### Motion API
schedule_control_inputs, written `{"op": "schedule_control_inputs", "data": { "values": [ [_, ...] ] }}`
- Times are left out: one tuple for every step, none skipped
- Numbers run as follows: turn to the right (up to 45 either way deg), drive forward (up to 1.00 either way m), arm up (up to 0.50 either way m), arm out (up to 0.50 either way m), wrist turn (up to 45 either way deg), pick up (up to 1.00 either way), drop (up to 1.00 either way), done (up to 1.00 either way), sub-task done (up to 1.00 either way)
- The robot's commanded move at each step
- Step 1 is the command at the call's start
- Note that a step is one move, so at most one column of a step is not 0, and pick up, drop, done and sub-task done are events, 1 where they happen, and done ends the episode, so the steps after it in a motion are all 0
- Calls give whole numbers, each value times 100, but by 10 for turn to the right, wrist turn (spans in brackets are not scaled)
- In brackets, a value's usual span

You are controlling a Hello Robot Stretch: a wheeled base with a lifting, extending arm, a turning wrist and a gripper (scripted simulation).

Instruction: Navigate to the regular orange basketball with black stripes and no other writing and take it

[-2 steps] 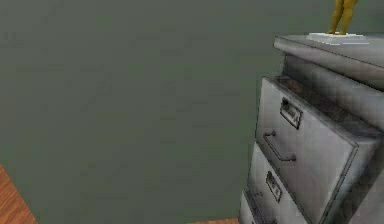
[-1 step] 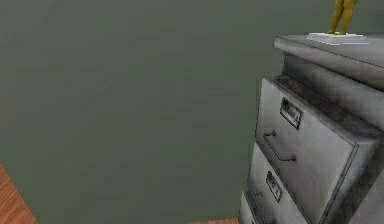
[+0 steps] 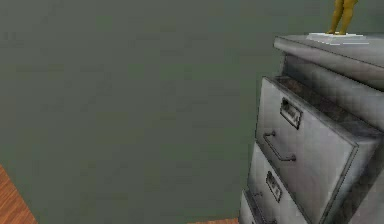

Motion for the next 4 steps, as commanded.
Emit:
{"op": "schedule_control_inputs", "data": {
  "values": [
    [0, 0, -30, 0, 0, 0, 0, 0, 0],
    [0, 0, 0, 0, 0, 100, 0, 0, 0],
    [0, 0, 10, 0, 0, 0, 0, 0, 0],
    [0, 0, 0, 0, 0, 0, 0, 100, 0]
  ]
}}
